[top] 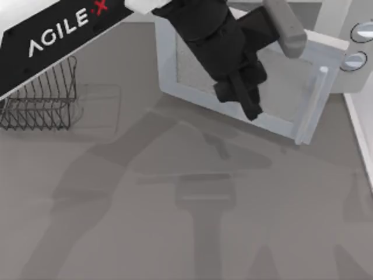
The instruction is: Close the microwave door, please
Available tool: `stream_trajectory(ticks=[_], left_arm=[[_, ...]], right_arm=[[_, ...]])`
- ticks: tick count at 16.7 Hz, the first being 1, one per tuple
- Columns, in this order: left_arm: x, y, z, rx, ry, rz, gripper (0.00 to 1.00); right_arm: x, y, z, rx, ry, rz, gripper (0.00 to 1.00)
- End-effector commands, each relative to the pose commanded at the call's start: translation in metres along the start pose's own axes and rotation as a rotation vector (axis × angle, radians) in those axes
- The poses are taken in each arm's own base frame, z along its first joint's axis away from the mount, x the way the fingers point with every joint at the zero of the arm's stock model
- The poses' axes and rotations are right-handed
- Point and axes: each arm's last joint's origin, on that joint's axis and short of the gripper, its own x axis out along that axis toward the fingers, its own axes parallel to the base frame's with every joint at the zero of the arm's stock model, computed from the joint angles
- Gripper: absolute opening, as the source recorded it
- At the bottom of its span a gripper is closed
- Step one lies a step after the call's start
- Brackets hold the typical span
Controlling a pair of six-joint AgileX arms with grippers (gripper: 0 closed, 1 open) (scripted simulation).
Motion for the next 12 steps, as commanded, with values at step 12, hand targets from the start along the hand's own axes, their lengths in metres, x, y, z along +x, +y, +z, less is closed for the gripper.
stream_trajectory(ticks=[12], left_arm=[[0.017, -0.004, 0.004, -0.013, 0.045, -0.052, 0.00]], right_arm=[[0.000, 0.000, 0.000, 0.000, 0.000, 0.000, 1.00]])
